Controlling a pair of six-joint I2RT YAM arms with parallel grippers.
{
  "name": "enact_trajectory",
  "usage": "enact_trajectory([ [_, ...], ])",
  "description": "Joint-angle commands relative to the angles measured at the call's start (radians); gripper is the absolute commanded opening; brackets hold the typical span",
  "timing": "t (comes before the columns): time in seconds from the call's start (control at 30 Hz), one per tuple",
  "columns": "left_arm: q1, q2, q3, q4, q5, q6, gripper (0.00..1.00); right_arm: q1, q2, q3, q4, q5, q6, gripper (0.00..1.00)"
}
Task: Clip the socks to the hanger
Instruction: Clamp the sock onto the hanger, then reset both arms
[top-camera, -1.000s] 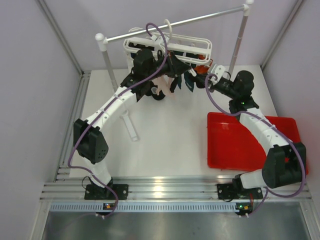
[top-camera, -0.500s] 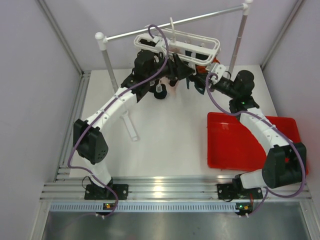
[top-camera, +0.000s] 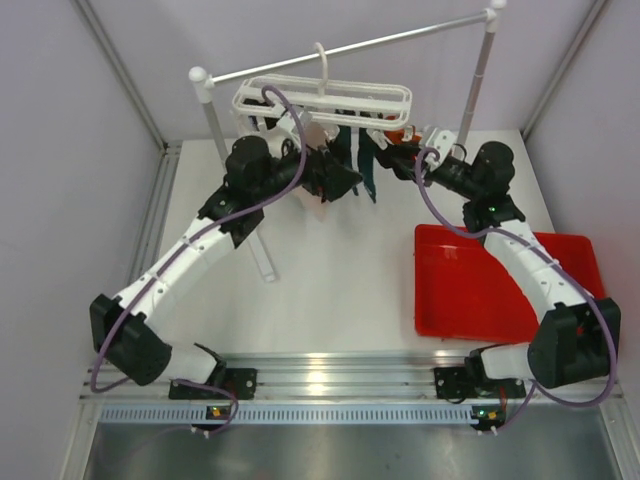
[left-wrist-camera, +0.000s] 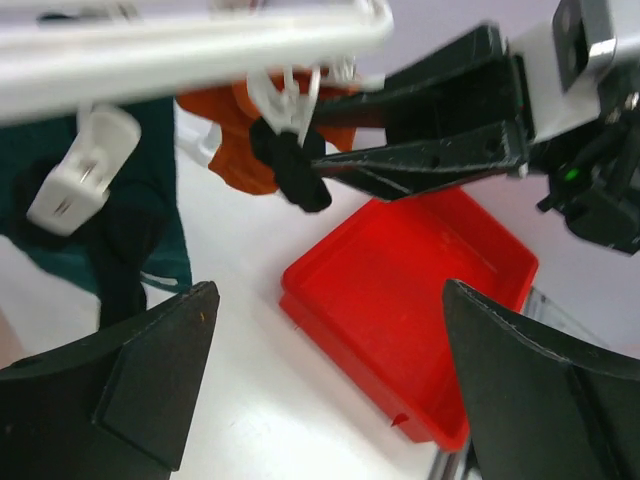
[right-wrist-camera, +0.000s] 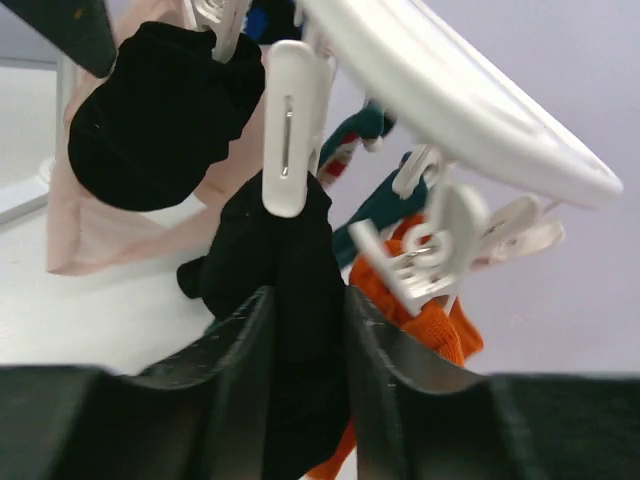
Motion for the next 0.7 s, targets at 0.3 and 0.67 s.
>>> enact_trajectory([
  [0.3, 0.002, -0.204, -0.181, -0.211, 0.003, 0.313, 0.98, 0.033, -0.223, -0.113, -0.264, -0.066, -0.046, 0.68],
  [0.67, 0.057, -0.307, -0.146, -0.590, -0.036, 0.553, 0.98, 0.033, -0.427, -0.153, -0.683, 0.100, -0.014, 1.00],
])
